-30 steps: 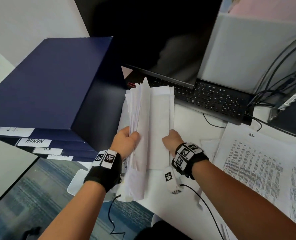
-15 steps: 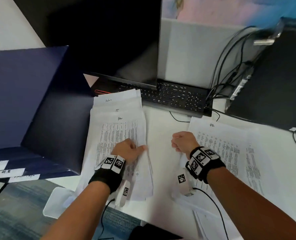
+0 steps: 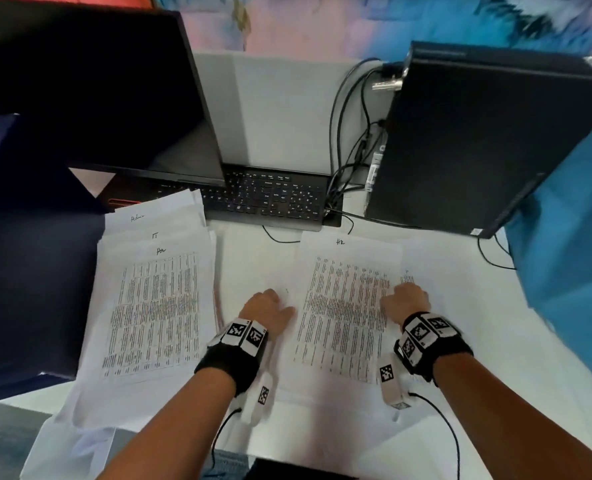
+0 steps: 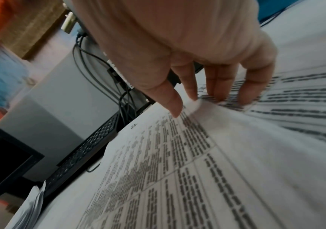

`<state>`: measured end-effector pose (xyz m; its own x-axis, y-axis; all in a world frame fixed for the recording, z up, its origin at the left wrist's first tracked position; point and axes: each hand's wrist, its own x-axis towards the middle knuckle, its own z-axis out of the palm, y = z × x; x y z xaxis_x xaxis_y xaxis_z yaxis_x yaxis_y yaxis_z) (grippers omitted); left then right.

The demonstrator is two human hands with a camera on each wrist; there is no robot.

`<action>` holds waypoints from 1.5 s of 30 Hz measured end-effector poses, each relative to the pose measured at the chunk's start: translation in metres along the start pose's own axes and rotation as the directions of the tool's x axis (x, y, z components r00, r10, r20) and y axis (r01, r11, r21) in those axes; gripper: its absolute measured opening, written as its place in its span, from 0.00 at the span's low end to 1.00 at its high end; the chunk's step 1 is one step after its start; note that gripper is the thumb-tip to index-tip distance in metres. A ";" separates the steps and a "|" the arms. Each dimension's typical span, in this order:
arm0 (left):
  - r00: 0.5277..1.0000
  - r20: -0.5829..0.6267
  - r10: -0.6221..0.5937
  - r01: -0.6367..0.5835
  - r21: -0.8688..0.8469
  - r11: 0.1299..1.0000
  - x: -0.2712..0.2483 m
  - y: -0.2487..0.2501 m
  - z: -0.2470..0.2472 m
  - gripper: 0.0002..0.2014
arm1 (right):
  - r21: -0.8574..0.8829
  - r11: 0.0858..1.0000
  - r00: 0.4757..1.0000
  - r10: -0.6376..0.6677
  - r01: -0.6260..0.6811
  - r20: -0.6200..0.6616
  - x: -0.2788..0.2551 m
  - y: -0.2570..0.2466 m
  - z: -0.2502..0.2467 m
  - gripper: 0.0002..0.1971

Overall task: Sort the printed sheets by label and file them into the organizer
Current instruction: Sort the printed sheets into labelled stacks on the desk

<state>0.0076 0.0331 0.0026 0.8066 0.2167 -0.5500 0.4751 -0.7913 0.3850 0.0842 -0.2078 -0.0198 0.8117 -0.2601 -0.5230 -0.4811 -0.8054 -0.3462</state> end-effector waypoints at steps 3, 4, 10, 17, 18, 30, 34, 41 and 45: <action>1.000 0.024 0.006 -0.005 -0.037 0.999 -0.008 0.012 0.014 0.12 | 0.165 0.986 0.998 0.019 -0.028 0.053 0.007 0.014 -0.003 0.29; 1.000 0.006 0.022 -0.022 -0.038 0.999 -0.010 0.014 0.017 0.06 | 0.196 0.980 0.998 0.017 -0.030 0.066 0.008 0.017 -0.004 0.29; 0.978 -0.052 0.204 -0.209 -0.093 0.974 -0.019 0.014 0.044 0.12 | 0.324 0.945 0.998 -0.059 0.046 0.031 0.007 0.023 -0.012 0.29; 0.928 -0.102 0.358 -0.367 -0.095 0.925 -0.027 0.013 0.070 0.15 | 0.375 0.925 0.996 -0.078 0.056 0.044 0.023 0.039 -0.008 0.05; 0.943 -0.110 0.315 -0.327 -0.106 0.939 -0.027 0.012 0.069 0.14 | 0.399 0.916 0.995 -0.077 0.048 0.058 0.025 0.042 -0.008 0.05; 0.974 -0.228 0.006 -0.140 -0.575 0.806 -0.016 0.010 0.055 0.34 | 0.447 0.891 0.992 -0.116 0.083 0.048 0.017 0.049 -0.010 0.15; 0.960 -0.279 -0.027 -0.153 -0.601 0.785 -0.016 0.008 0.059 0.30 | 0.461 0.884 0.992 -0.112 0.076 0.052 0.018 0.050 -0.009 0.16; 0.952 -0.300 -0.064 -0.179 -0.711 0.680 -0.007 0.005 0.061 0.31 | 0.386 0.912 0.983 -0.172 0.136 0.061 0.008 0.050 -0.017 0.20; 0.913 -0.409 0.013 -0.325 -0.705 0.631 -0.004 0.012 0.039 0.27 | 0.401 0.907 0.983 -0.171 0.131 0.064 0.010 0.049 -0.015 0.21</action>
<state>-0.0038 0.0000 -0.0190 0.8862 0.4208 -0.1937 0.2853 -0.1663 0.9439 0.0734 -0.2581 -0.0304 0.8591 -0.0843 -0.5048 -0.4622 -0.5512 -0.6946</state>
